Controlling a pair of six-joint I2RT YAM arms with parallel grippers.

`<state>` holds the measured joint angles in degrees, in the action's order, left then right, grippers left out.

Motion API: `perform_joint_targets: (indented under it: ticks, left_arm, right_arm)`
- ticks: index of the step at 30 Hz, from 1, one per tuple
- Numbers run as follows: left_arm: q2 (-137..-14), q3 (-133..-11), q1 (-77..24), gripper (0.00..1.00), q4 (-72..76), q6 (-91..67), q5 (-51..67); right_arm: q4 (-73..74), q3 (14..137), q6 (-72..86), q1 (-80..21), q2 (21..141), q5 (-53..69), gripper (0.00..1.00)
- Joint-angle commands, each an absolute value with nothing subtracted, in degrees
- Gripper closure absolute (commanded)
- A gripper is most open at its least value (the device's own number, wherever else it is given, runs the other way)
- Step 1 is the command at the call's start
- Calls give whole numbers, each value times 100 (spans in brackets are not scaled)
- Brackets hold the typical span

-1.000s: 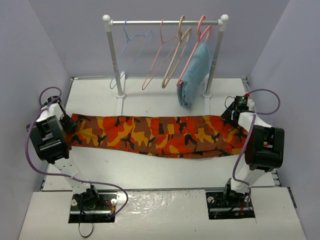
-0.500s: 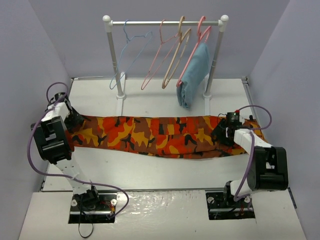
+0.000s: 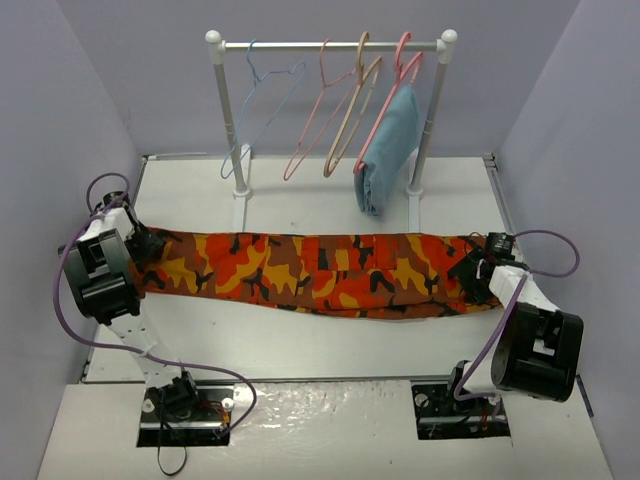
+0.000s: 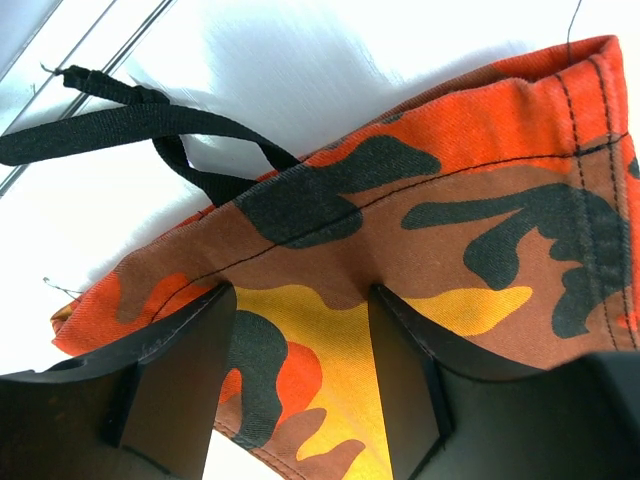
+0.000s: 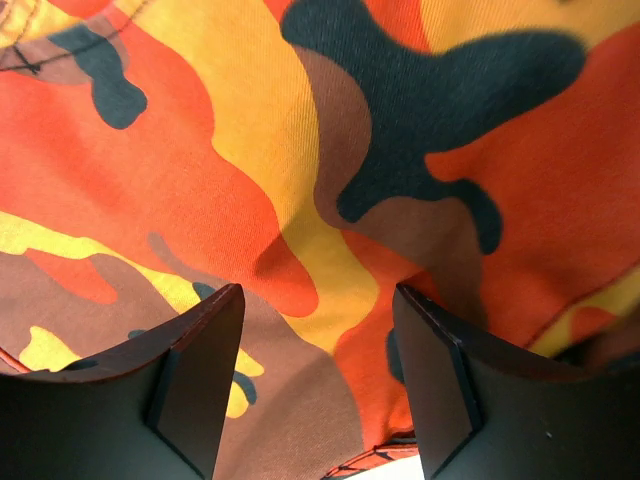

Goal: Place the trousers on the hanger
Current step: Fold the trousers

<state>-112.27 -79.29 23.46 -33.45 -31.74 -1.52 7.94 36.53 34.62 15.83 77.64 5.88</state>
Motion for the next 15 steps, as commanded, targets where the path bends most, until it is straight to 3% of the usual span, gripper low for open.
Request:
perform_joint_targets:
  ticks: [1, 5, 8, 10, 12, 15]
  left_arm:
    - [-10832, -8059, 2477, 47, -3256, -2862, -187]
    - [-10596, -8186, 2472, 37, -3267, -2213, -250]
    - [-10466, -8370, 2479, 21, -3242, -1584, -467]
    - [-10459, -8501, 2479, 16, -3167, -1188, -443]
    - [-10486, -8587, 2479, 7, -3057, -758, -216]
    - [-10643, -8720, 2497, 5, -3059, -471, -10]
  right_arm:
    - [1096, 4145, 3079, 1511, 7470, 144, 41]
    - [1037, 4277, 2856, 1247, 7229, 141, 38]
    - [804, 4294, 2674, 797, 6827, 209, 16]
    - [598, 4232, 2530, 514, 6687, 401, 5]
    - [484, 4163, 2464, 370, 6647, 498, 3]
    - [360, 4069, 2403, 271, 6609, 781, 2]
